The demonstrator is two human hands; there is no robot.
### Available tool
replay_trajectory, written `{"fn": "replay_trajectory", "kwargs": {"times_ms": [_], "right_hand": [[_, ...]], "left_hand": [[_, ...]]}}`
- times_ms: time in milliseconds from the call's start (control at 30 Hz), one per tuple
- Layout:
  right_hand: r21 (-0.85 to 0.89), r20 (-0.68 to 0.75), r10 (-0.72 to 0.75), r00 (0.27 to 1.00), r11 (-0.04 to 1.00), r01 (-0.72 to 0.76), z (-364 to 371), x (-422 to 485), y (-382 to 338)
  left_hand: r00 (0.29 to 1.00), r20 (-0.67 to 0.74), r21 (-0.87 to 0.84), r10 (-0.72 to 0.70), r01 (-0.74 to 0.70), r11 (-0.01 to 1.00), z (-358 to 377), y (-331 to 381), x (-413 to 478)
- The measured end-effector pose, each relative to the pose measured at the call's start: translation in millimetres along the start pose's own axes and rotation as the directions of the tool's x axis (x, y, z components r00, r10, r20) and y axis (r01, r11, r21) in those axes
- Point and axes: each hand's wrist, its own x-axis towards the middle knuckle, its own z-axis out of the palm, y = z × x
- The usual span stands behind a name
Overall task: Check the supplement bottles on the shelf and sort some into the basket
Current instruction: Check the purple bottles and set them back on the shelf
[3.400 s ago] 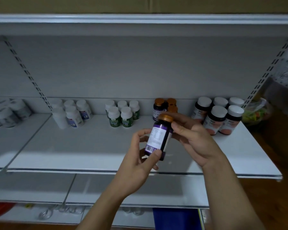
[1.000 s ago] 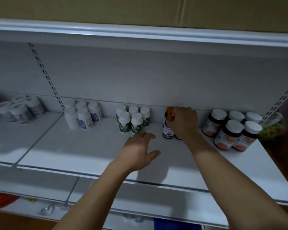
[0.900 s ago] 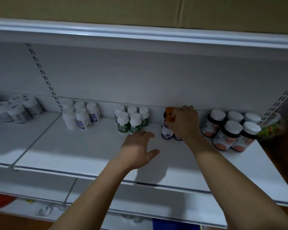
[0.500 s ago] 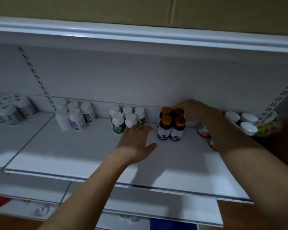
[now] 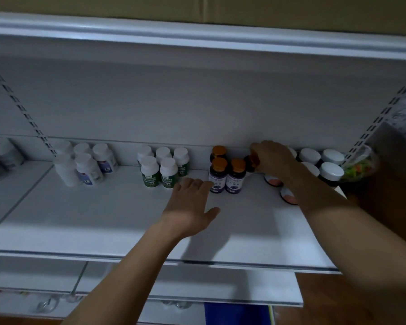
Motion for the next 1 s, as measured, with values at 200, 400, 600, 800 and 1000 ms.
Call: {"fn": "replay_trajectory", "kwargs": {"times_ms": [200,400,600,800,1000], "right_hand": [[0.148,0.077,0.121,0.99,0.98,-0.132,-15,-36,9],[0.584,0.16,0.229,0.96,0.762,-0.28,-7,-97,-8],[0.96,0.15,0.23,0.961,0.2,-0.198,-11,-148,-54],[0.999,0.016,0.179,0.984,-0.051,-0.007,-23,-162,-88],[0.979,-0.042,0.107,0.993,-0.196,0.063,-26,-162,-116]], "left_hand": [[0.999,0.022,-0.036,0.024,-0.024,0.999,14,14,-3],[0.998,-0.028,-0.183,0.051,-0.056,0.981,28,28,-18],[0.997,0.01,-0.493,0.079,-0.064,0.868,25,29,-51],[0.998,-0.046,-0.784,0.05,-0.067,0.617,7,29,-75],[0.996,-0.082,-0.894,-0.031,-0.059,0.445,-9,13,-103]]}}
